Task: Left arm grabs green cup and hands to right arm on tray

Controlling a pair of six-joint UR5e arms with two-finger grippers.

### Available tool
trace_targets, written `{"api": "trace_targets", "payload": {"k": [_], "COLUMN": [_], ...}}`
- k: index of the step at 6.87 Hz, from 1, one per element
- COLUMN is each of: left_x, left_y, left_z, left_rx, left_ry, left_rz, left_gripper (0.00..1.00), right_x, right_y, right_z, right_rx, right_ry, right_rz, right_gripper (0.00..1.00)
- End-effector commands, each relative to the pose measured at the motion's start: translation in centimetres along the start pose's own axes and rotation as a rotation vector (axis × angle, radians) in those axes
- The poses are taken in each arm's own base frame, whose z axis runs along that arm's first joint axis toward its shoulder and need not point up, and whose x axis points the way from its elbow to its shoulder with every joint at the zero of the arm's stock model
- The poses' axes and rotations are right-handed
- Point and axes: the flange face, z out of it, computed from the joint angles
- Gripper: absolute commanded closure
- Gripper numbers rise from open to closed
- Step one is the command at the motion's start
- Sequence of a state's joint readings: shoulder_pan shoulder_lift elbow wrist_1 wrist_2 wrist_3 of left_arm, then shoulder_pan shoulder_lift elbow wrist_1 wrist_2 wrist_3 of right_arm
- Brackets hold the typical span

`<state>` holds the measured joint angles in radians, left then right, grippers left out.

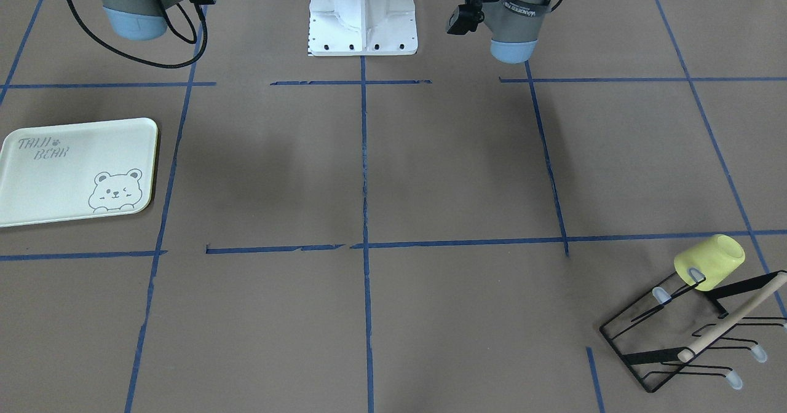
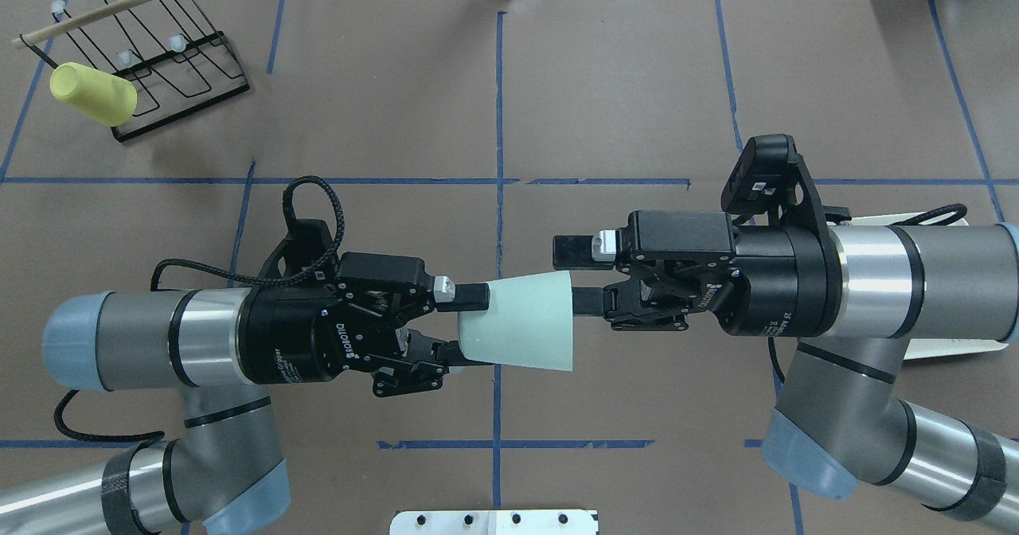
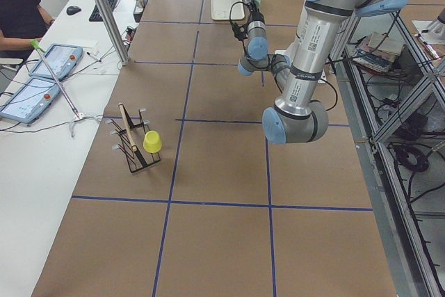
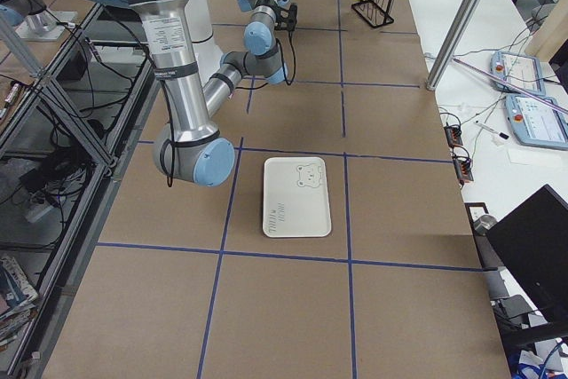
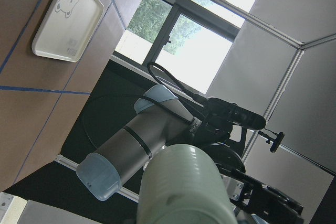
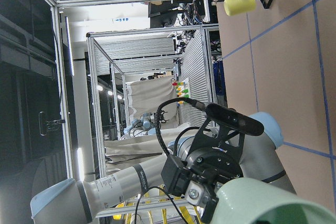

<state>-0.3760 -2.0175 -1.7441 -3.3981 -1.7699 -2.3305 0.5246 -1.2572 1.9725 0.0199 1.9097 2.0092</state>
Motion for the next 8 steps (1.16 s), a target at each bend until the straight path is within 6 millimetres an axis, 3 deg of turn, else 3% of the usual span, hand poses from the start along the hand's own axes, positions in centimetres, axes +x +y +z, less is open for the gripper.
{"api": "trace_targets", "payload": {"k": [1, 3, 6, 7, 8], "left_x": [-0.2, 0.1, 0.3, 0.6, 0.8], "left_y": [0.1, 0.2, 0.4, 0.5, 0.2], "left_z": [0.2, 0.2, 0.2, 0.3, 0.2], "left_rx": [0.012, 0.010, 0.010, 0.017, 0.039], "left_ry": [0.014, 0.020, 0.022, 0.030, 0.045], "left_rz": [-0.007, -0.004, -0.002, -0.003, -0.002], "left_gripper": [0.99, 0.97, 0.89, 0.52, 0.01], "right_x": [0.3, 0.4, 0.7, 0.8, 0.6], "right_y": [0.1, 0.3, 0.4, 0.4, 0.4], "right_z": [0.2, 0.2, 0.1, 0.0, 0.0], "right_rx": [0.000, -0.003, -0.003, -0.004, -0.002], "right_ry": [0.002, 0.004, 0.009, 0.013, 0.009], "right_rz": [-0.021, -0.021, -0.017, -0.018, -0.020], "right_gripper": [0.50, 0.84, 1.00, 1.00, 1.00]}}
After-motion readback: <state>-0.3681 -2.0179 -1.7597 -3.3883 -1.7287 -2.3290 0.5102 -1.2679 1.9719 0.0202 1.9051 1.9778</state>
